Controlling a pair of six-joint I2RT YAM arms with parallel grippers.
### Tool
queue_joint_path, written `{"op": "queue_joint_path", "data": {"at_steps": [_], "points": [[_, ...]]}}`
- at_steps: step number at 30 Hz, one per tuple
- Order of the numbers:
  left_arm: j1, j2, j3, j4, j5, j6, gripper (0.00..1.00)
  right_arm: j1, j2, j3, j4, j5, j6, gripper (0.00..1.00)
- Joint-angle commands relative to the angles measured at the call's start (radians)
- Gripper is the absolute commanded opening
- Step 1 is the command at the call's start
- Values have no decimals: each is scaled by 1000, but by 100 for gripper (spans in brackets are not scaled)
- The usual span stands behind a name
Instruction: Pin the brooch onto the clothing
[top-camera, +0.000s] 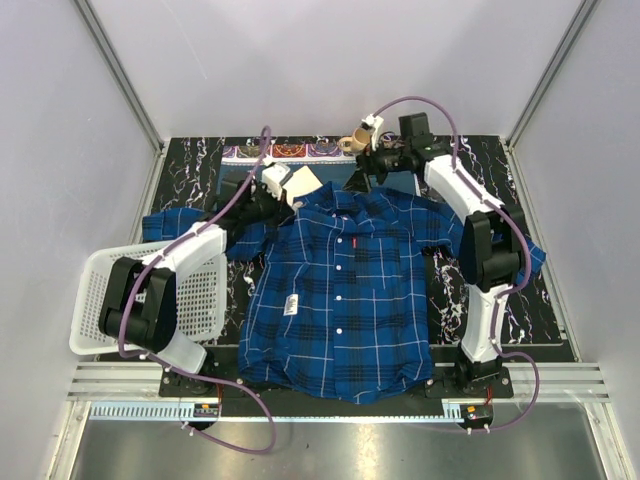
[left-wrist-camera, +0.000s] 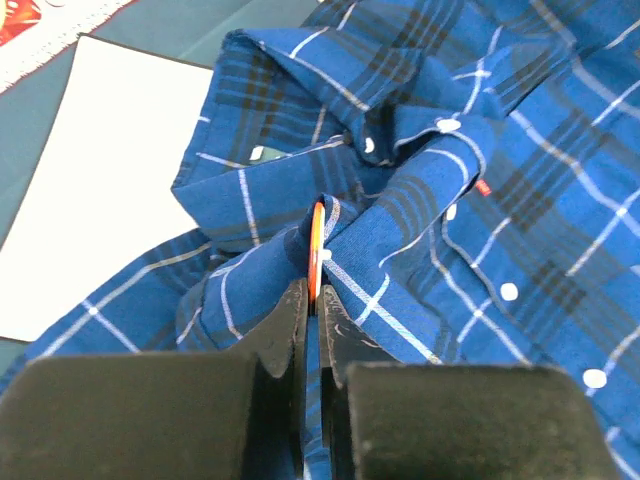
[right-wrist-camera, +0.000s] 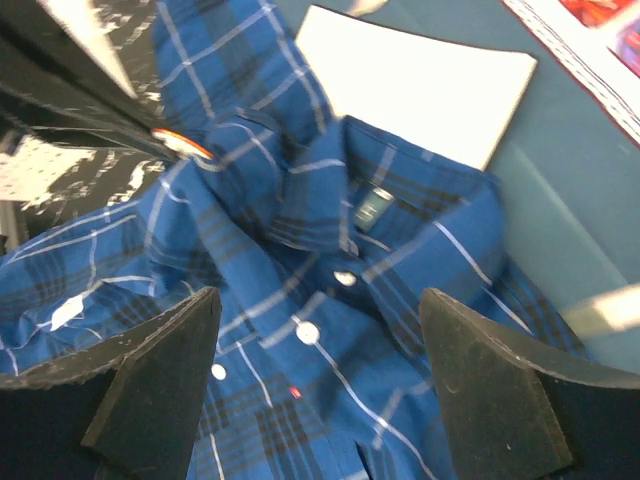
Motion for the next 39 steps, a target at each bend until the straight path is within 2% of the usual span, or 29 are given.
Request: {"op": "queue_joint_path", "data": {"at_steps": [1, 5, 8, 10, 11, 12, 13, 16, 18, 19, 21, 24, 30, 34, 39], "points": [[-74, -10, 55, -72, -239, 281, 0, -73, 42, 79, -160, 104, 9, 86], [-183, 23, 42, -58, -439, 497, 0, -117, 54, 85, -221, 133, -2, 86], [-252, 54, 27, -38, -515, 585, 0, -134, 59, 97, -270, 158, -32, 86], [-283, 39, 13, -58, -524, 621, 12, -142, 60, 99, -298, 170, -65, 87], [-286, 19, 4, -76, -427, 630, 22, -145, 59, 103, -306, 178, -78, 88], [-287, -3, -25, -76, -373, 641, 39, -146, 65, 108, -313, 182, -109, 88], [-287, -48, -33, -110, -283, 654, 49, -151, 71, 126, -338, 187, -126, 88], [-254, -114, -10, -252, -102, 630, 62, -159, 112, 195, -401, 209, -213, 89], [-159, -132, 44, -343, 20, 581, 63, -163, 152, 258, -425, 213, -256, 89], [-127, -133, 64, -359, 87, 502, 63, -166, 166, 277, -439, 215, -270, 89], [-33, -116, 139, -406, 147, 445, 63, -166, 203, 332, -447, 218, -286, 88], [44, -51, 226, -428, 123, 314, 65, -166, 261, 413, -465, 195, -292, 87], [84, 204, 420, -520, 62, 101, 68, -142, 434, 649, -589, 213, -315, 78], [87, 284, 463, -527, 31, 15, 68, -110, 482, 682, -590, 285, -348, 74], [90, 371, 507, -564, -9, -11, 68, -94, 517, 674, -566, 348, -358, 71]]}}
